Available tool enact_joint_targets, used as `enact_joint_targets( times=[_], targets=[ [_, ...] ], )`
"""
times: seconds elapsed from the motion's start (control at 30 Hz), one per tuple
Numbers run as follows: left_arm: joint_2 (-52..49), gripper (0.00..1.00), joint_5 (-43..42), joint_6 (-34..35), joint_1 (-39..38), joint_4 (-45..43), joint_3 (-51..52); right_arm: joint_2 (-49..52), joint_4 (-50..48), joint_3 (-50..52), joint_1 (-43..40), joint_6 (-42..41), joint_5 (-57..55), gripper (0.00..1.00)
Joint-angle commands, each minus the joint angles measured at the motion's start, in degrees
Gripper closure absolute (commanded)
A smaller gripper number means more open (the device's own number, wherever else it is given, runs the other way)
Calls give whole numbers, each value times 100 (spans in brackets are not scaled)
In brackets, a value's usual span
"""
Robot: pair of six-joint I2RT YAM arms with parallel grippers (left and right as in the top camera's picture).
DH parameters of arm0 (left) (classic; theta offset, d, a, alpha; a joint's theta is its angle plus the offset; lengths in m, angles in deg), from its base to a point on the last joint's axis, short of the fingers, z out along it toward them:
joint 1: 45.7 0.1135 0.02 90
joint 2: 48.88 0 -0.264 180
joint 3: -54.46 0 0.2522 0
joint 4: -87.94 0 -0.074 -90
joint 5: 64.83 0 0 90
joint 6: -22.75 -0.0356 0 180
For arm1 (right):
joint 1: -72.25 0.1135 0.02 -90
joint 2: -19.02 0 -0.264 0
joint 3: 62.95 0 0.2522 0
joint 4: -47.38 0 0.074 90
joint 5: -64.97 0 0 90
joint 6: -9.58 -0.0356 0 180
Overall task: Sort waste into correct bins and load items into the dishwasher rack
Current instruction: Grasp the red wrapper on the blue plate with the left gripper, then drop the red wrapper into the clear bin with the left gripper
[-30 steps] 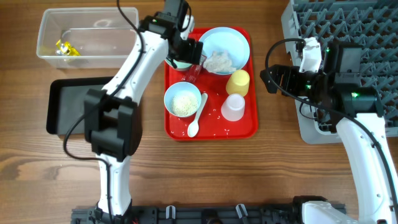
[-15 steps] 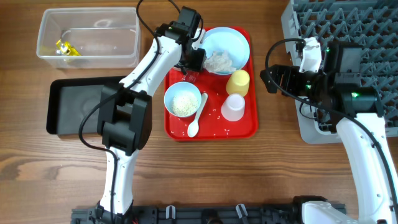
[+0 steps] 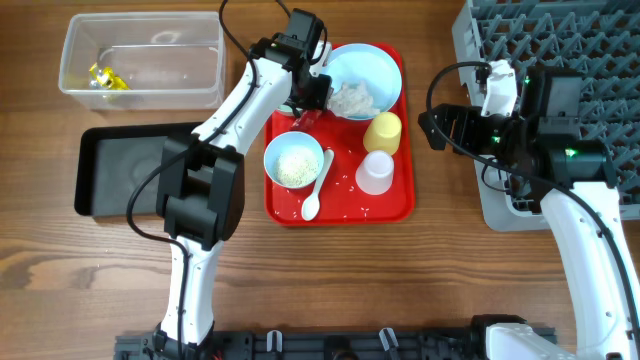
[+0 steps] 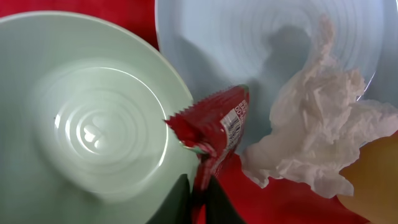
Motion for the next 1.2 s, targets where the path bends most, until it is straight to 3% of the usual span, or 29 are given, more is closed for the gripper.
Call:
enact_joint_targets(
  times=[0.0, 0.2, 0.57, 0.77, 1.03, 1.07, 1.1, 1.13, 1.17],
  targets=[
    [-68, 96, -92, -2, 0, -26, 11, 59, -2, -92, 17, -35, -59, 0],
    [103, 96, -96, 55, 0, -33, 11, 59, -4, -92, 17, -33, -61, 0],
    [1331, 96, -24, 151, 304, -201, 11, 59, -4, -92, 17, -33, -61, 0],
    [1375, 96, -20, 245, 1281, -321, 11, 59, -7, -92, 17, -31, -61, 0],
    [1296, 96, 122, 1327, 3029, -984, 11, 59, -28, -92, 17, -33, -61, 0],
    [1268, 84, 122, 1497, 3147, -984, 11, 59, -31, -92, 17, -35, -61, 0],
    [1261, 61, 122, 1541, 3206, -984, 11, 59, -31, -92, 17, -35, -61, 1],
    [1244, 34, 122, 1541, 3252, -979, 11, 59, -31, -92, 17, -37, -59, 0],
    [1244, 0, 122, 1521, 3270, -957, 11, 59, -31, -92, 17, -35, -59, 0]
  ],
)
